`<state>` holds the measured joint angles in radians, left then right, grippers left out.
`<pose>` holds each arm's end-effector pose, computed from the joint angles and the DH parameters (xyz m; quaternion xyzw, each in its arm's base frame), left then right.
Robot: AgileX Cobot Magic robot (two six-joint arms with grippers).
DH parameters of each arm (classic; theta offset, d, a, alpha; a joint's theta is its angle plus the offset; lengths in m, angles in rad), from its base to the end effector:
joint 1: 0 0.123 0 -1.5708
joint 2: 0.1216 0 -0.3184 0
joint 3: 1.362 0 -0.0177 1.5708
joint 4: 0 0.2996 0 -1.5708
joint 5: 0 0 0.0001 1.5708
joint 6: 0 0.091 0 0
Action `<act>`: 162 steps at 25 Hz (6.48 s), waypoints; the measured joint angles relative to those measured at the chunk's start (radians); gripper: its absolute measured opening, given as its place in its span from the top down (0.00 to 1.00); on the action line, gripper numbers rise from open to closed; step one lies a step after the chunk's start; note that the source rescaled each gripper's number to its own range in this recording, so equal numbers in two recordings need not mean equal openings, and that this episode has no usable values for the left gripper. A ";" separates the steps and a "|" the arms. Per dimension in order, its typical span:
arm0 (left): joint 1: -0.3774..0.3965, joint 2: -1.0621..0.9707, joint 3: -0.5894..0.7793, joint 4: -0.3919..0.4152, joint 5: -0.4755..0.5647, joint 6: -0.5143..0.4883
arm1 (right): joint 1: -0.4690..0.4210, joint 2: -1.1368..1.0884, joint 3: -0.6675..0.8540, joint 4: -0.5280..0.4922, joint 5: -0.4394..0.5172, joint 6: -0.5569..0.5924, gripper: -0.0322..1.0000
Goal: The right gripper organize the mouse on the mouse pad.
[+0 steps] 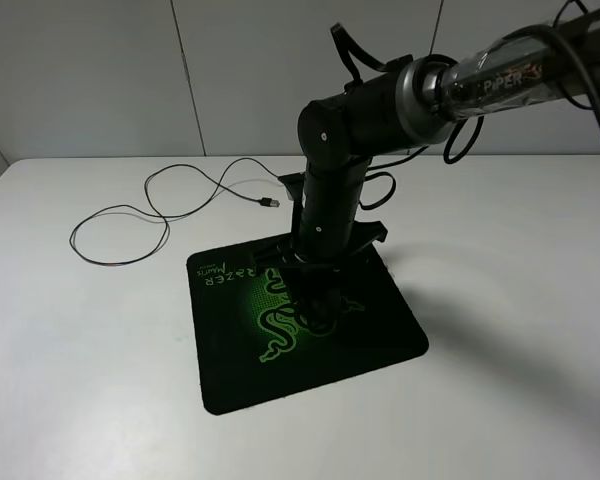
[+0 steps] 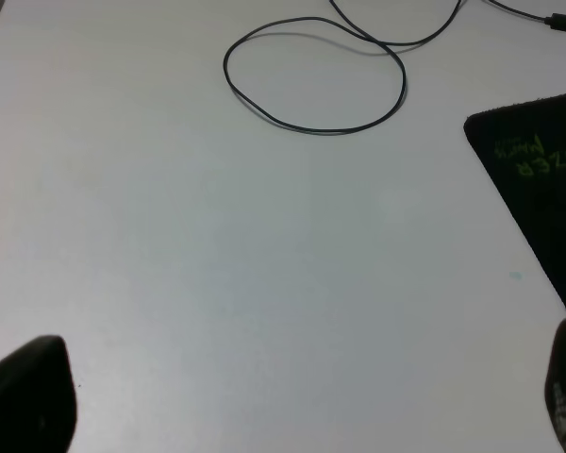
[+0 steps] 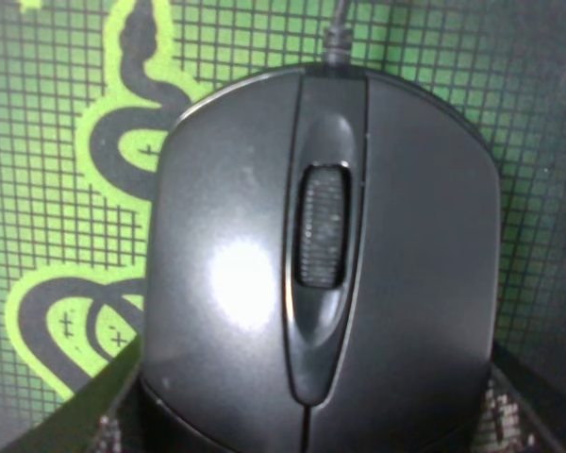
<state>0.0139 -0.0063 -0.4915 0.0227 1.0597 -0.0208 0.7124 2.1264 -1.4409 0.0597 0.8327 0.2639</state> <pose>0.0046 0.0019 0.2982 -0.0152 0.8534 0.0095 0.5210 0.3528 0.3101 0.1270 -0.2037 0.9763 0.0534 0.0507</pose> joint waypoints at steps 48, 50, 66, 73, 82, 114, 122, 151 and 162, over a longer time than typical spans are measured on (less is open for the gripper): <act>0.000 0.000 0.000 0.000 0.000 0.000 | 0.000 0.001 -0.178 -0.003 0.369 -0.052 0.00; 0.000 0.000 0.000 0.000 0.000 0.000 | 0.000 -0.007 -0.178 -0.003 0.375 -0.059 0.00; 0.000 0.000 0.000 0.000 0.000 0.000 | 0.000 -0.262 -0.091 0.009 0.377 -0.075 0.00; 0.000 0.000 0.000 0.000 0.000 0.000 | 0.000 -0.445 0.041 0.009 0.377 -0.086 0.00; 0.000 0.000 0.000 0.000 0.000 0.000 | 0.000 -0.732 0.284 0.009 0.378 -0.104 0.00; 0.000 0.000 0.000 0.000 0.000 0.000 | -0.363 -1.867 0.835 -0.006 0.253 -0.230 0.00; 0.000 0.000 0.000 0.000 0.000 0.000 | -0.537 -2.003 0.935 0.011 0.197 -0.236 0.00; 0.000 0.000 0.000 0.000 0.000 0.000 | -0.655 -2.133 0.948 -0.060 0.187 -0.231 0.00; 0.000 0.000 0.000 0.000 0.000 0.000 | -0.655 -2.133 0.948 -0.060 0.187 -0.231 0.00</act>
<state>0.0139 -0.0063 -0.4915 0.0227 1.0597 -0.0208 0.0575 -0.0069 -0.4930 0.0000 1.0196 0.0324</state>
